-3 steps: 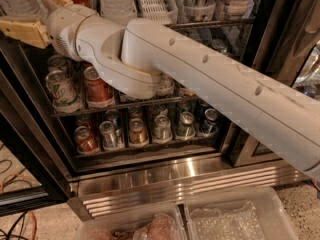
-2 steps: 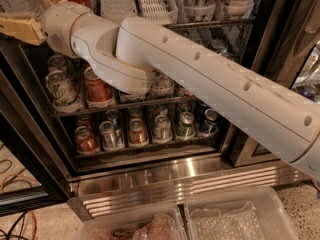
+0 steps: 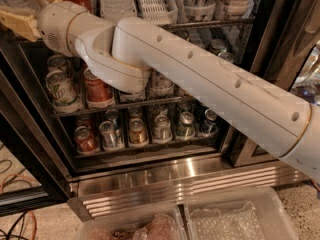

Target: Pick water bottle from top shelf of fridge

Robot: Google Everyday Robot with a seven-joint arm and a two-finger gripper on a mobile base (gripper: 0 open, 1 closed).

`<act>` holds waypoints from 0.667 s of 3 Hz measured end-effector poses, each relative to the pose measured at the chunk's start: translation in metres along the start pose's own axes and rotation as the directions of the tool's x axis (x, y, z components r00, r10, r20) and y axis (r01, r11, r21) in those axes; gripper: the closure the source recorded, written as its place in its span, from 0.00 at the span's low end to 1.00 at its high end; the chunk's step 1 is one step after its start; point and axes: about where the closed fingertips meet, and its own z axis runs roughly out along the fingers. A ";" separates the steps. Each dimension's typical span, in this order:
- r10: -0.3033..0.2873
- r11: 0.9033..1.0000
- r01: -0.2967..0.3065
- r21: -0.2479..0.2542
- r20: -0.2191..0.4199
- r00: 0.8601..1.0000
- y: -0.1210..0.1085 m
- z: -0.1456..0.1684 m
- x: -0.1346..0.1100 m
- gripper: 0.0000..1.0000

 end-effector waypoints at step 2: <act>0.002 1.000 -0.002 -0.004 -0.001 1.000 0.000 0.002 -0.002 0.95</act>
Offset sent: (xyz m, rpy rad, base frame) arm 0.0043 -0.0017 -0.0061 -0.0074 0.0129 0.0041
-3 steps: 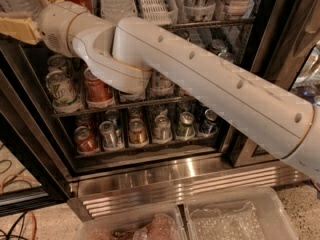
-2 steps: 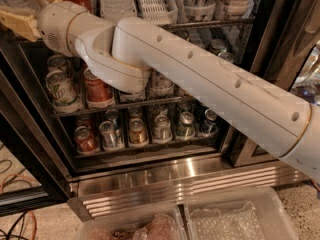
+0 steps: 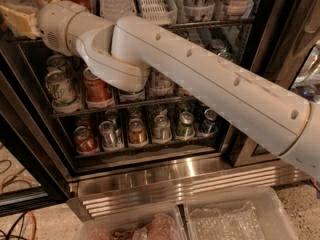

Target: Pick water bottle from top shelf of fridge

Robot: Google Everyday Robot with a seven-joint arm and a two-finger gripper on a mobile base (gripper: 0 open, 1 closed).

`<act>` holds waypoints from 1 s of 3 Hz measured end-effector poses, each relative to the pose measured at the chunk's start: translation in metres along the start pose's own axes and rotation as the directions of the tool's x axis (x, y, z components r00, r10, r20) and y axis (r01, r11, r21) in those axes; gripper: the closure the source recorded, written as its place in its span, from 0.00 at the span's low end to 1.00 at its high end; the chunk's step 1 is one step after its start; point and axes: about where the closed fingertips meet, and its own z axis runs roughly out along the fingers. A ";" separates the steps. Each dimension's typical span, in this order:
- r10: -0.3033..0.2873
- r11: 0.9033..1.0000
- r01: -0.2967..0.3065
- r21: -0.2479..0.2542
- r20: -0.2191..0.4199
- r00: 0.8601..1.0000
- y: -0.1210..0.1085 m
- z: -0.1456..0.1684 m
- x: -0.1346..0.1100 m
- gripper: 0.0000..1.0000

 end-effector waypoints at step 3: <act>-0.021 1.000 0.021 -0.014 0.001 1.000 0.000 -0.007 -0.007 1.00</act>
Offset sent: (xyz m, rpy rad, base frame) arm 0.0025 -0.0062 -0.0141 -0.0136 0.0241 -0.0009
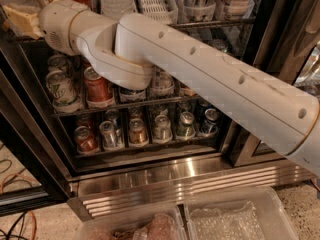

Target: Pick water bottle from top shelf of fridge

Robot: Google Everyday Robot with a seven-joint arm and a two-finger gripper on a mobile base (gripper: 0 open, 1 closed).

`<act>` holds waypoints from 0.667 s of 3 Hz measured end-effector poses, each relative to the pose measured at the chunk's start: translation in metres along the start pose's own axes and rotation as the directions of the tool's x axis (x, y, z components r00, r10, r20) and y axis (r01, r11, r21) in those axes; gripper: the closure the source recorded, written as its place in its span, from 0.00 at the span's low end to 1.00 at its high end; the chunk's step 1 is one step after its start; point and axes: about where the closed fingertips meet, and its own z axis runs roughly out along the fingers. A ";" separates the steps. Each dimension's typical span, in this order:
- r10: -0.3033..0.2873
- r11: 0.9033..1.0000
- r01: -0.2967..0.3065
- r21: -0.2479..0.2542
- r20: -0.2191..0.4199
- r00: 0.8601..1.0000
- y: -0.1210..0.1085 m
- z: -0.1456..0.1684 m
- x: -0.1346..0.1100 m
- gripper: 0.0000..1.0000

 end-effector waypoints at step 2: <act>-0.054 0.998 0.054 -0.014 0.030 0.998 0.000 -0.004 -0.022 1.00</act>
Offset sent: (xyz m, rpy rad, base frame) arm -0.0147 -0.0226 0.0665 0.0017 -0.1823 0.0231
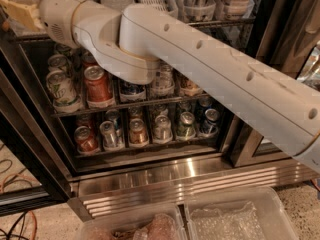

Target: Pick water bottle from top shelf of fridge

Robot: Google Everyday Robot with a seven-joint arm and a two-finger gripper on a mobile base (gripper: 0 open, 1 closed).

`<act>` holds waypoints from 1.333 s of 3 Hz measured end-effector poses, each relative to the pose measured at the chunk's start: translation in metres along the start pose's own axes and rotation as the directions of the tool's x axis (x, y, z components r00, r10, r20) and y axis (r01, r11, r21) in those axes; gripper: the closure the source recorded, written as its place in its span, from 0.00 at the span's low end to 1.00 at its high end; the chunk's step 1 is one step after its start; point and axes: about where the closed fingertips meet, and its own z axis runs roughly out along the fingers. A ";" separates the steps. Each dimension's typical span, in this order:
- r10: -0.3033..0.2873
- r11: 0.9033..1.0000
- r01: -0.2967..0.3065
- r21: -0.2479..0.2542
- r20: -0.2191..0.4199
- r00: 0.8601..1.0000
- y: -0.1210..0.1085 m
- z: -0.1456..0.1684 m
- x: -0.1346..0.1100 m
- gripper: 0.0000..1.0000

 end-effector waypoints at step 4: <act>-0.038 0.996 0.034 -0.079 -0.046 0.998 0.027 -0.057 -0.012 1.00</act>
Offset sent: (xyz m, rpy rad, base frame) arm -0.0251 -0.0330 0.0253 -0.0341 -0.0917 0.0189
